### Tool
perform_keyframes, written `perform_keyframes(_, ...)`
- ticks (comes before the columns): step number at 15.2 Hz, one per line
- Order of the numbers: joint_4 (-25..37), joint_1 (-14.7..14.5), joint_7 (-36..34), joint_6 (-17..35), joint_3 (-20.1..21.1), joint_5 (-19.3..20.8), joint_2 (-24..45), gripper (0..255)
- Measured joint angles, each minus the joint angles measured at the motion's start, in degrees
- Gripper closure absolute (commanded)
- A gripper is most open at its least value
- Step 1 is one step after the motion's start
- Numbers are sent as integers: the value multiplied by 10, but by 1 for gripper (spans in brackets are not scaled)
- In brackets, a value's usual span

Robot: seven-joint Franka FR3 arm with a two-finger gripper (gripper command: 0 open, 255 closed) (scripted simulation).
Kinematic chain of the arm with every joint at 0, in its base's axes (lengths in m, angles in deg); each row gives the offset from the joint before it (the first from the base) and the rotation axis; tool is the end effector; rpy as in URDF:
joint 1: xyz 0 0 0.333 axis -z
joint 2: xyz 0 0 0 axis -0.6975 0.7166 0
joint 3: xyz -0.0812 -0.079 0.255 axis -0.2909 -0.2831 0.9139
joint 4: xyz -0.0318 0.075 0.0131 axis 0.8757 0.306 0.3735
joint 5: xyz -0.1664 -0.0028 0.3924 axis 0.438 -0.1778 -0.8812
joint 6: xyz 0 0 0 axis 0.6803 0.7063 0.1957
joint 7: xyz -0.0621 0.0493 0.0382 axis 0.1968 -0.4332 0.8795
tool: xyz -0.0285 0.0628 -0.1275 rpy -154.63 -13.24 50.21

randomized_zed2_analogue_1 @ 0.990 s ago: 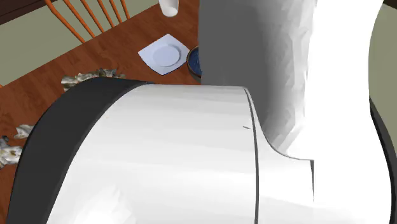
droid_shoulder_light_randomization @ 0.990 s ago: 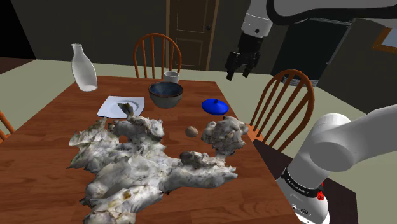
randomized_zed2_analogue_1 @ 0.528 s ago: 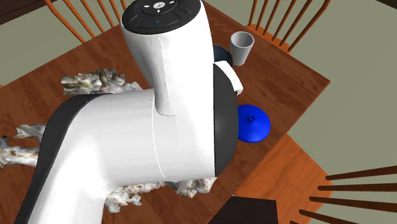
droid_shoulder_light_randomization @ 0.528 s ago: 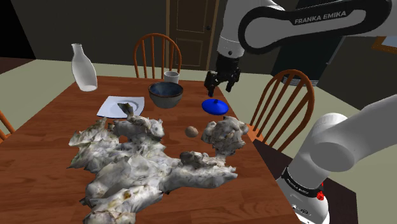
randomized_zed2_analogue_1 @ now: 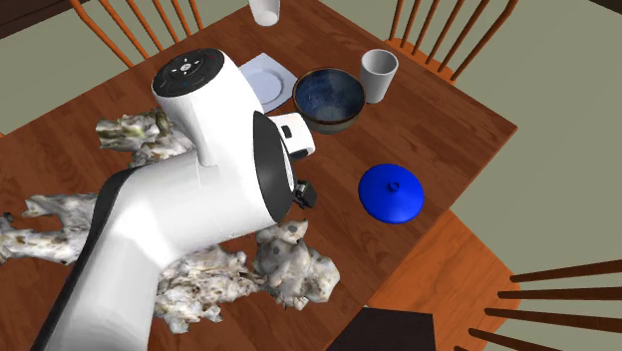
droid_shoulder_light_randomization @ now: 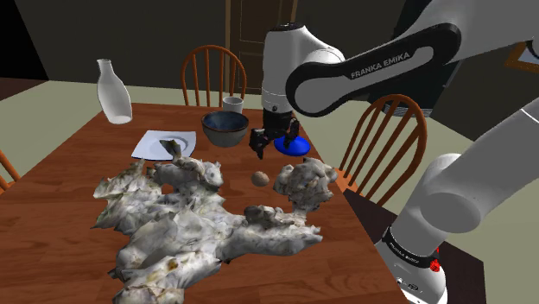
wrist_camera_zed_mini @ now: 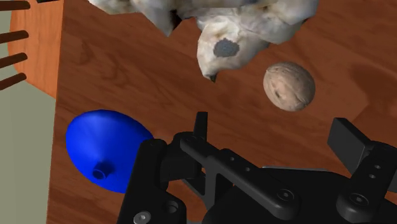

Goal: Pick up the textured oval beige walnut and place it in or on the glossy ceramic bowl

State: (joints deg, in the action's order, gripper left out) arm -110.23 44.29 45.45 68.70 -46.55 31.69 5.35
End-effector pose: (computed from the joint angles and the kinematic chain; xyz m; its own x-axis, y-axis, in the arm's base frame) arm 0.4591 0.1559 0.3368 0.9441 -0.3115 0.1078 -0.3240 -0.9370 0.1308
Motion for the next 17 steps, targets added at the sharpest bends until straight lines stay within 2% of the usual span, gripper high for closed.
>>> perform_keyframes(4, 26, 5, -78, 31, 40, 44, 84, 0)
perform_keyframes(6, 28, 8, -100, 49, 46, 62, 112, 0)
perform_keyframes(12, 13, 12, -129, 94, 49, 92, 152, 0)
perform_keyframes(17, 9, 14, -131, 104, 48, 97, 157, 0)
